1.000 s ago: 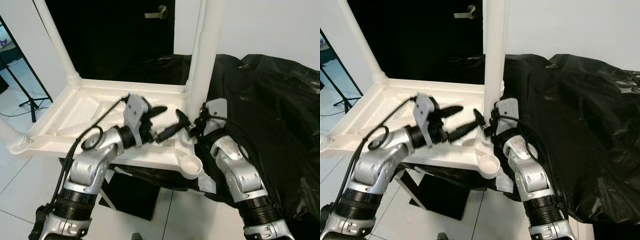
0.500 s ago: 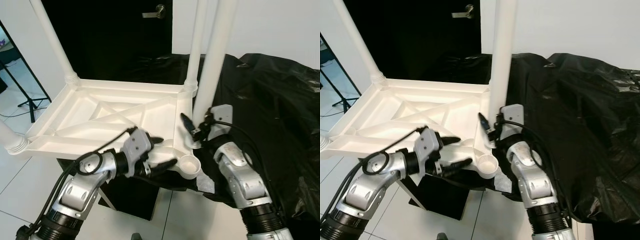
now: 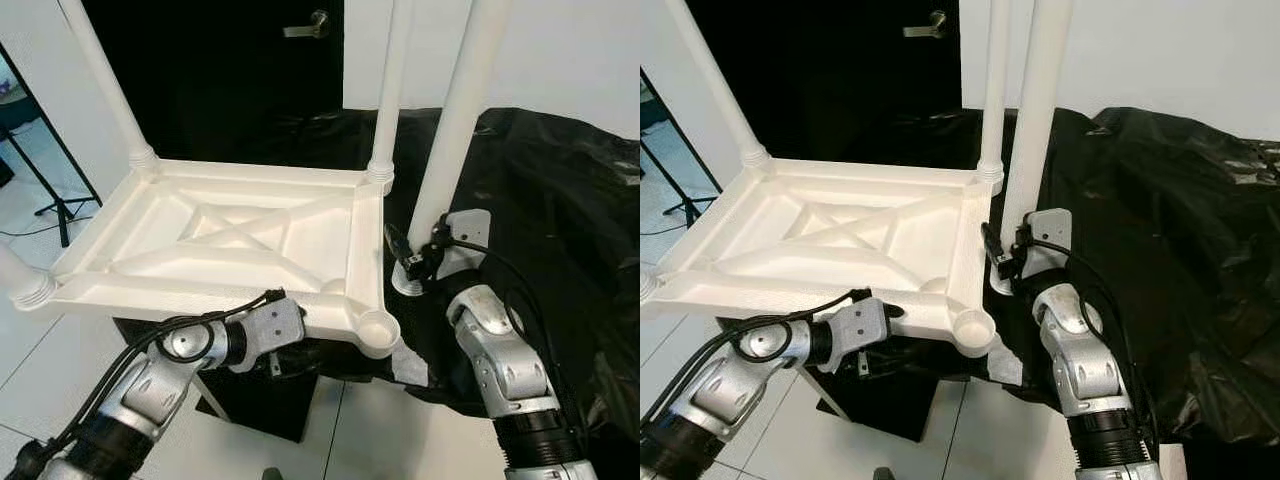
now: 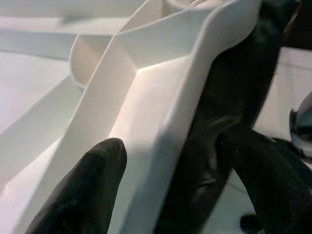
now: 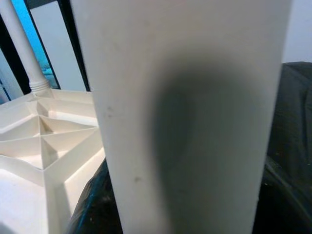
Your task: Building children table
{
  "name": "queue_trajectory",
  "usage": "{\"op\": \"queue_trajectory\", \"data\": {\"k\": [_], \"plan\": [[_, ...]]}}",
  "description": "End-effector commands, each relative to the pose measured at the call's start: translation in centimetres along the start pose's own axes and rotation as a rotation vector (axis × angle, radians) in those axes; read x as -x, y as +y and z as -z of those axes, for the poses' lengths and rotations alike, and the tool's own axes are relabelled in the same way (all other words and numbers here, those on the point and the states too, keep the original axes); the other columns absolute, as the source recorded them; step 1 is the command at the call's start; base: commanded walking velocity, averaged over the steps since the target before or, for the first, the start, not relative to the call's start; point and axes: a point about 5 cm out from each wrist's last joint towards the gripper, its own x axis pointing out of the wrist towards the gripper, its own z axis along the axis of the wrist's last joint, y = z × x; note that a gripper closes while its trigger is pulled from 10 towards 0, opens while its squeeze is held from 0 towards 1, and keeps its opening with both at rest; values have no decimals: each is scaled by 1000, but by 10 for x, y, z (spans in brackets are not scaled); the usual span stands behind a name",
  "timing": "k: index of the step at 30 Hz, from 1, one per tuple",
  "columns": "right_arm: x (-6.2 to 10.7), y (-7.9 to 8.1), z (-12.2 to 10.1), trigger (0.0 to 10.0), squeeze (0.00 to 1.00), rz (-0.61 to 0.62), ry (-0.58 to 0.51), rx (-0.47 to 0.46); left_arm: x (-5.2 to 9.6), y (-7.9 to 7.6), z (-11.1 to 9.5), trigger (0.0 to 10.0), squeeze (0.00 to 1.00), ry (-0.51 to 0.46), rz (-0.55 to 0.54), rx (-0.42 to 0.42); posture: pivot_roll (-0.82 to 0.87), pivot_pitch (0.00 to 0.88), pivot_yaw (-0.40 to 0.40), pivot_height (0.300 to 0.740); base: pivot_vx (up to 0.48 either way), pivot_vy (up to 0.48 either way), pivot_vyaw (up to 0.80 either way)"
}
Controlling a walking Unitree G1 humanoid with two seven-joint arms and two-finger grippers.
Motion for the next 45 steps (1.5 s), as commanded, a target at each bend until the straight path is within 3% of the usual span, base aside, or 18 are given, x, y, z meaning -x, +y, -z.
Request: {"op": "queue_trajectory", "data": {"k": [1,6,13,20,33,43,44,45], "plan": [[0,0,-4,10000,0,5,-22,9,-4,11,3,10000,0,40,-140,-19,28,0,17,740,0,0,0],[0,-2,-5,10000,0,21,-25,7,-17,22,-6,10000,0,44,-195,-21,22,0,24,740,0,0,0],[-1,-2,-5,10000,0,31,-28,-1,-29,25,-8,10000,0,69,-223,-4,21,0,30,740,0,0,0],[-2,-1,-6,10000,0,32,-32,-4,-49,37,-26,10000,0,58,-298,3,21,0,31,740,0,0,0],[0,5,-6,10000,0,13,-40,-18,-71,48,-45,10000,0,55,-357,7,16,0,40,740,0,0,0],[0,9,-7,10000,0,-3,-47,-38,-74,46,-51,10000,0,39,-337,-1,15,0,45,740,0,0,0],[3,12,-8,10000,0,-6,-50,-41,-67,41,-52,10000,0,-16,-286,53,15,0,46,740,0,0,0],[3,12,-8,10000,0,-6,-50,-41,-67,41,-52,10000,0,-16,-286,53,15,0,46,740,0,0,0]]}}
